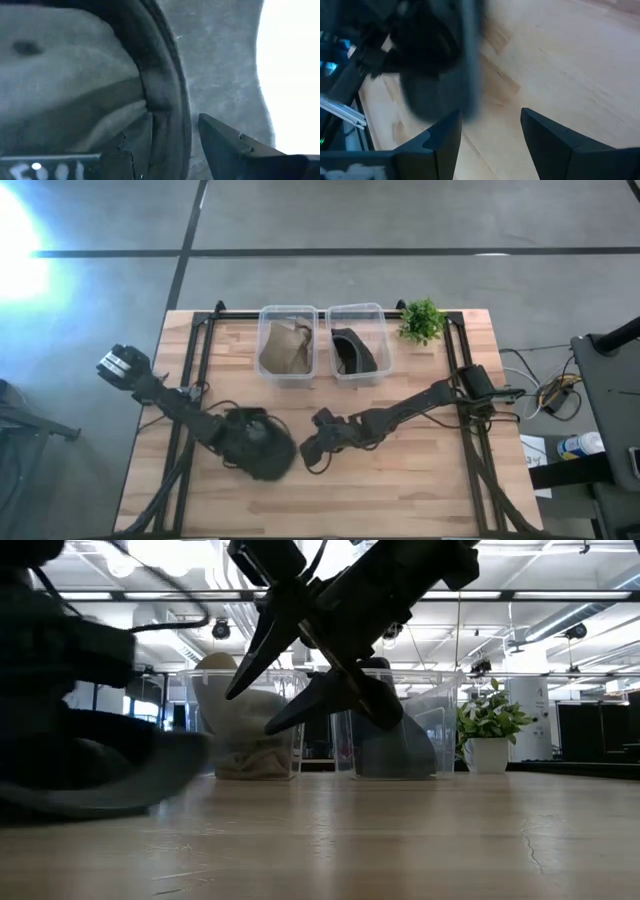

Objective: Pick & Place hat
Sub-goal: Put the black cap into the right transparent bin

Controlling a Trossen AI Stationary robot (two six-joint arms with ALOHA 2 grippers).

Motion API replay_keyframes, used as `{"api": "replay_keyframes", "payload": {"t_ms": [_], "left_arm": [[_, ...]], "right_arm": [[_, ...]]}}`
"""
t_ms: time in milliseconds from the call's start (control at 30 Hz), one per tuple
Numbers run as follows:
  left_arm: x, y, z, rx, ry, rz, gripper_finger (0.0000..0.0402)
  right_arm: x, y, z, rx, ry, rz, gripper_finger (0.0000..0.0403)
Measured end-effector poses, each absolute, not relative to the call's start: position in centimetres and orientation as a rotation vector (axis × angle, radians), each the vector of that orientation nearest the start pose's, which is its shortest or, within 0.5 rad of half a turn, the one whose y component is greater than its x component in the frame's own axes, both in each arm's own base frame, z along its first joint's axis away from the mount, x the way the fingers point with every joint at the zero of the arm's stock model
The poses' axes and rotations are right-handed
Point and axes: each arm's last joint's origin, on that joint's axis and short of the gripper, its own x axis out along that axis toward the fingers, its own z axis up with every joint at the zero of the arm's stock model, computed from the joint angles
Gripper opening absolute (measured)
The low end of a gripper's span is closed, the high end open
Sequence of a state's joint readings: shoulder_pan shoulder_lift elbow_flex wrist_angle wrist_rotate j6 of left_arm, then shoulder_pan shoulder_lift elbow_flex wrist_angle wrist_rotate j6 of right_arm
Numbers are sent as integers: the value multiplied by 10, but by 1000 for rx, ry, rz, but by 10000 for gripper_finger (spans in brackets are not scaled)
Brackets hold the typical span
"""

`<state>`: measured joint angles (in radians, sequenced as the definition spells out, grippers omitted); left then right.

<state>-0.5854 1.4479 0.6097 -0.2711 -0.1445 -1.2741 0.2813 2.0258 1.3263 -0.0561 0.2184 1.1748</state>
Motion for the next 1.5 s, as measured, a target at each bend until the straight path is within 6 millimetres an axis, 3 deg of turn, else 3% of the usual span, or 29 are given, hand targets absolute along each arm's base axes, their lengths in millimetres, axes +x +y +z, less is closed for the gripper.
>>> {"api": "replay_keyframes", "payload": {"t_ms": [133, 300, 633, 833, 1133, 1333, 1500], "left_arm": [[219, -130, 138, -859, 938, 207, 163], [226, -129, 157, -853, 824, 173, 163], [221, -124, 141, -819, 871, 256, 163], [235, -125, 131, -855, 824, 254, 163], [263, -131, 126, -912, 747, 224, 163], [276, -131, 133, -886, 719, 205, 163], [280, -126, 147, -883, 625, 238, 163]], "right_arm": [[414, 114, 161, 934, 709, -356, 201], [407, 113, 154, 895, 795, -399, 201], [406, 115, 151, 864, 844, -327, 201], [407, 116, 149, 815, 851, -279, 201], [412, 121, 122, 848, 971, -196, 201], [411, 121, 129, 833, 967, -159, 185], [408, 122, 146, 835, 965, -112, 136]]}}
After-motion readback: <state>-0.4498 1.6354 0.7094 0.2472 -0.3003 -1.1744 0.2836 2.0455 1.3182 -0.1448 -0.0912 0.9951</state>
